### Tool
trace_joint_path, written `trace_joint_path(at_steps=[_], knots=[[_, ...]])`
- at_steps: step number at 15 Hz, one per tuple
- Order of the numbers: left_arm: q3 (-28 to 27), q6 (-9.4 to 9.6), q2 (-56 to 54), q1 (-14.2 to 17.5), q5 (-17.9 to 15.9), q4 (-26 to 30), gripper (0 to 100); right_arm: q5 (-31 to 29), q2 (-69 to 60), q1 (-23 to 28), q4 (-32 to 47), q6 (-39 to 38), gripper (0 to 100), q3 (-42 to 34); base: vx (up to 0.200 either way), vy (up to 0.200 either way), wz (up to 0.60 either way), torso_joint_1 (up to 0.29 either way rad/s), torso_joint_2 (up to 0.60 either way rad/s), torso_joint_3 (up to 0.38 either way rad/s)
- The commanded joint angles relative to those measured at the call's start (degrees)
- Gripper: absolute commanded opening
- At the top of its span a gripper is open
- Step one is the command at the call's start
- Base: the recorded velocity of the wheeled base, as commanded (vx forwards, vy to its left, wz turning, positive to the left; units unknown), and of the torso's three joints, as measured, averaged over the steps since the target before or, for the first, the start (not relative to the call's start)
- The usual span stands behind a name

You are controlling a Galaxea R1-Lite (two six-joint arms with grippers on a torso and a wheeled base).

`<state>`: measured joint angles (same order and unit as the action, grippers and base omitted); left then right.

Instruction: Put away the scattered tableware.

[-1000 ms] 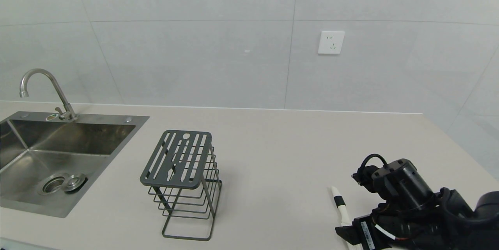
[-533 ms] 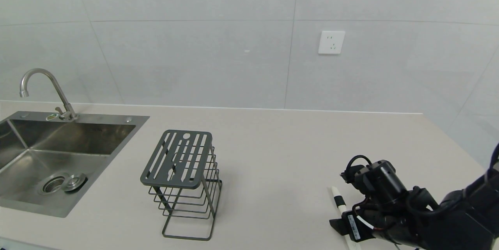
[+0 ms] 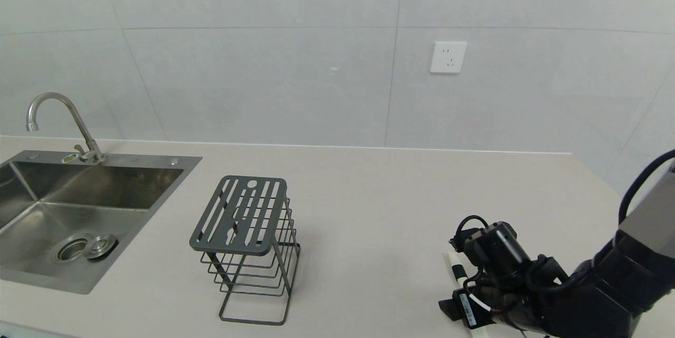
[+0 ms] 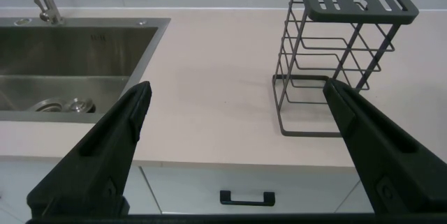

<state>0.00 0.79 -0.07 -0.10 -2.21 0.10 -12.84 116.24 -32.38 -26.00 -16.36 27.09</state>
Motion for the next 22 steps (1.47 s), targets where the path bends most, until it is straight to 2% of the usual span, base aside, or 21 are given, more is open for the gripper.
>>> trace_joint_path(at_steps=[1, 4, 5, 8, 12, 15, 22], knots=[[0.0, 0.00, 0.1, 0.0, 0.0, 0.0, 100, -0.1, 0.9, 0.1, 0.0, 0.0, 100, 0.3, 0.000, 0.000, 0.00, 0.000, 0.00, 0.000], [0.0, 0.00, 0.1, 0.0, 0.0, 0.0, 100, 0.0, 2.2, 0.2, -1.8, -0.1, 100, 0.3, 0.000, 0.000, 0.00, 0.000, 0.00, 0.000], [0.0, 0.00, 0.1, 0.0, 0.0, 0.0, 100, 0.0, 2.8, 0.4, -2.4, -0.1, 0, 0.2, 0.000, 0.000, 0.00, 0.000, 0.00, 0.000], [0.0, 0.00, 0.1, 0.0, 0.0, 0.0, 100, 0.2, 5.6, 0.2, -2.9, -0.2, 0, -2.7, 0.000, 0.000, 0.00, 0.000, 0.00, 0.000], [0.0, 0.00, 0.1, 0.0, 0.0, 0.0, 100, 0.3, 5.9, 1.3, -15.0, 0.5, 0, -3.9, 0.000, 0.000, 0.00, 0.000, 0.00, 0.000], [0.0, 0.00, 0.1, 0.0, 0.0, 0.0, 100, 0.9, -1.7, 2.2, -24.4, 6.0, 0, -3.4, 0.000, 0.000, 0.00, 0.000, 0.00, 0.000], [0.0, 0.00, 0.1, 0.0, -0.1, 0.0, 100, 5.5, -15.0, 3.1, -25.6, 11.4, 0, -4.4, 0.000, 0.000, 0.00, 0.000, 0.00, 0.000]])
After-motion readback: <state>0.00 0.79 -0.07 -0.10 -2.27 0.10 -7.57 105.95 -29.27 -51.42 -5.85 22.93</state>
